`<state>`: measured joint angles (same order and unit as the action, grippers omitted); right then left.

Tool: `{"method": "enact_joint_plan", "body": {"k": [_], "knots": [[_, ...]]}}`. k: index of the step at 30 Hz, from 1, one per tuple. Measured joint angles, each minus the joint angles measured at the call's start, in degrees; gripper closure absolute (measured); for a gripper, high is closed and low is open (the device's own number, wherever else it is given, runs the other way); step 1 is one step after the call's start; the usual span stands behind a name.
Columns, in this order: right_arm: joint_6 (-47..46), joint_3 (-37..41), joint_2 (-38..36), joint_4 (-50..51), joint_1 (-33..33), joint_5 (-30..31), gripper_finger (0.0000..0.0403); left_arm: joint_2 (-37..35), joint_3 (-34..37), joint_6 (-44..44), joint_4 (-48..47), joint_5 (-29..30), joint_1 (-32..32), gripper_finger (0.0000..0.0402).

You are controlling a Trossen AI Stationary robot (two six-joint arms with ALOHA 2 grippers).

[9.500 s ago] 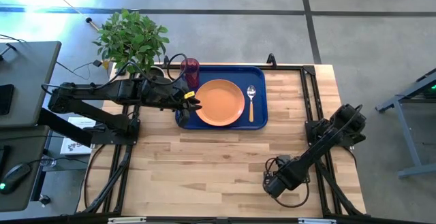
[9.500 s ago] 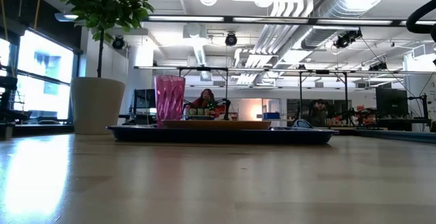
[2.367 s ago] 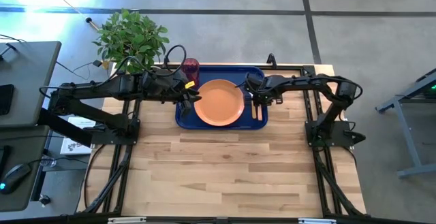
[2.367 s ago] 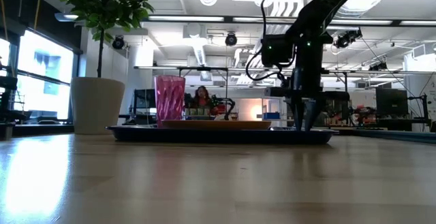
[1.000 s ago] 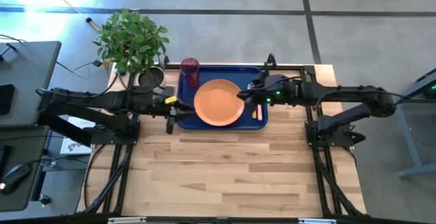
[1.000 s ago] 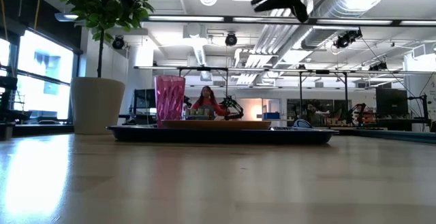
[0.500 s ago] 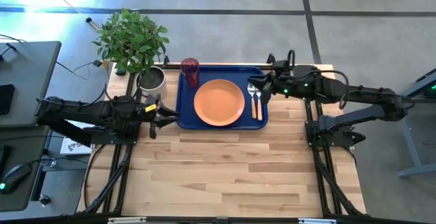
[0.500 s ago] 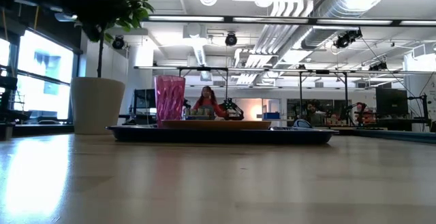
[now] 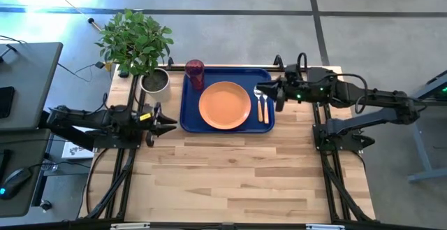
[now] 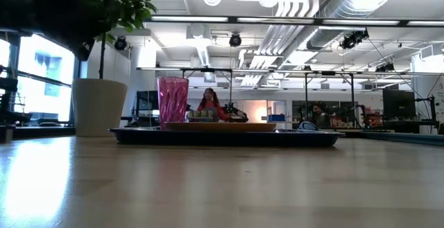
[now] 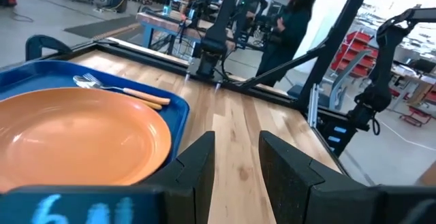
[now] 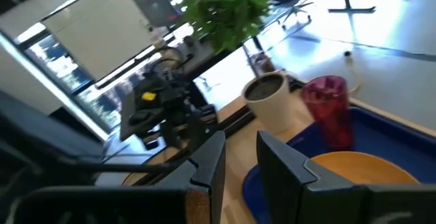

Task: Pick and place plate/cup/fork/spoon on tray
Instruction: Return to Home Position

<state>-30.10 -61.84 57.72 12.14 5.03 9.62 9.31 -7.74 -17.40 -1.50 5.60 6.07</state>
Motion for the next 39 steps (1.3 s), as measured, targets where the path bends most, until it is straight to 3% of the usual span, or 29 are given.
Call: {"method": "enact_joint_plan", "body": {"k": [9,18,23,28,39], "knots": [[7.0,0.0,-2.9,1.0,-0.7,-4.6,0.0327,-6.9,5.9,-0.1,-0.1,1.5,0.0,0.0296],[14.7,2.1,-15.8,9.3,-0.7,0.0,0.0327,-7.0,6.0,-0.8,0.1,1.1,0.0,0.0296],[14.9,11.7,-25.5,7.8,-1.5,4.2,0.0327,-7.0,6.0,-1.5,0.2,1.1,0.0,0.0296],[15.0,24.7,-32.5,1.6,-1.8,3.9,0.0327,-7.0,6.0,2.2,0.2,1.1,0.0,0.0296],[10.6,46.2,-39.9,-10.6,-1.8,3.7,0.0327,-7.0,5.9,2.6,0.2,1.0,0.0,0.0296]]}}
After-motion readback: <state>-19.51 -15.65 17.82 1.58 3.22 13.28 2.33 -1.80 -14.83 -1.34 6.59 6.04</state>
